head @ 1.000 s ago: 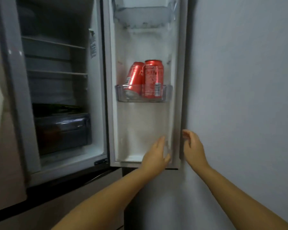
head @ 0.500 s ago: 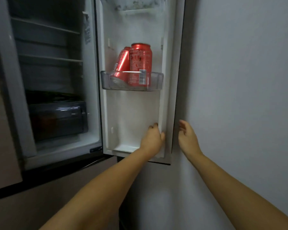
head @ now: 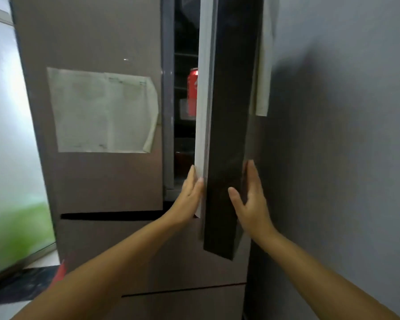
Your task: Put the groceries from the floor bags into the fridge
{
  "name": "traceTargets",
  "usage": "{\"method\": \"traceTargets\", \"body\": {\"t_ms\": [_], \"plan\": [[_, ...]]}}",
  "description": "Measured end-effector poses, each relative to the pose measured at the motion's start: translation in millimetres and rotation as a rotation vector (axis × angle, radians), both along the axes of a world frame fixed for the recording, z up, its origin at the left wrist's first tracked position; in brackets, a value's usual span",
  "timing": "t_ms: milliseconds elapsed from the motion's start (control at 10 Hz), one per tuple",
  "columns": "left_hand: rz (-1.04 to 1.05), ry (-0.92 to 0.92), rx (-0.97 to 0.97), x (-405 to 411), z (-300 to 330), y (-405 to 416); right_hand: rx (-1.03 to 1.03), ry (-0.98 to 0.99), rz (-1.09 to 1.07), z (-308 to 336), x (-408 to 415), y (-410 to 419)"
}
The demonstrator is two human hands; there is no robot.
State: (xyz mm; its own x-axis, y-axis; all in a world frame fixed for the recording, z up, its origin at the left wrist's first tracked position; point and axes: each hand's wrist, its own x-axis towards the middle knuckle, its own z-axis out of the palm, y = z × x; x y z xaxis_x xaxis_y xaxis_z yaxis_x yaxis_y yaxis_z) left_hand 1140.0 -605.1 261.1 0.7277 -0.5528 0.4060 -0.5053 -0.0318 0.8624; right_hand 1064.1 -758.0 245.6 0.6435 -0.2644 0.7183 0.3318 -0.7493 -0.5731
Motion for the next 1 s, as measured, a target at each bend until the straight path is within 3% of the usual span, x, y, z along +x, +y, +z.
{"method": "traceTargets", "body": {"t_ms": [100, 300, 400, 500, 700, 800, 900, 1000], "plan": [[0.045, -0.085, 0.030, 18.1, 17.0, 21.6, -0.178, -0.009, -0.136, -2.6, 45.8, 35.3], [0.443, -0.877, 0.663, 95.7, 36.1, 46.9, -0.408, 0.114, -0.293, -25.4, 129.1, 32.6], [0.596, -1.186, 0.789, 151.8, 42.5, 68.2, -0.664, 0.123, -0.384, -31.5, 156.4, -0.7], [0.508, -1.553, 0.903, 195.5, 38.8, 71.1, -0.860, 0.100, -0.453, -33.8, 177.5, -23.3], [0.574, -1.594, 0.863, 221.1, 28.7, 61.0, -0.935, 0.112, -0.501, -37.3, 192.8, -23.1], [0.574, -1.585, 0.908, 211.1, 26.5, 62.1, -0.911, 0.215, -0.497, -25.5, 178.4, -21.5], [0.607, -1.481, 0.960, 188.8, 30.9, 58.5, -0.841, 0.296, -0.400, -15.3, 158.5, -3.6], [0.502, -1.418, 0.999, 159.9, 2.2, 68.8, -0.613, 0.526, -0.125, 31.8, 120.9, 11.9]]}}
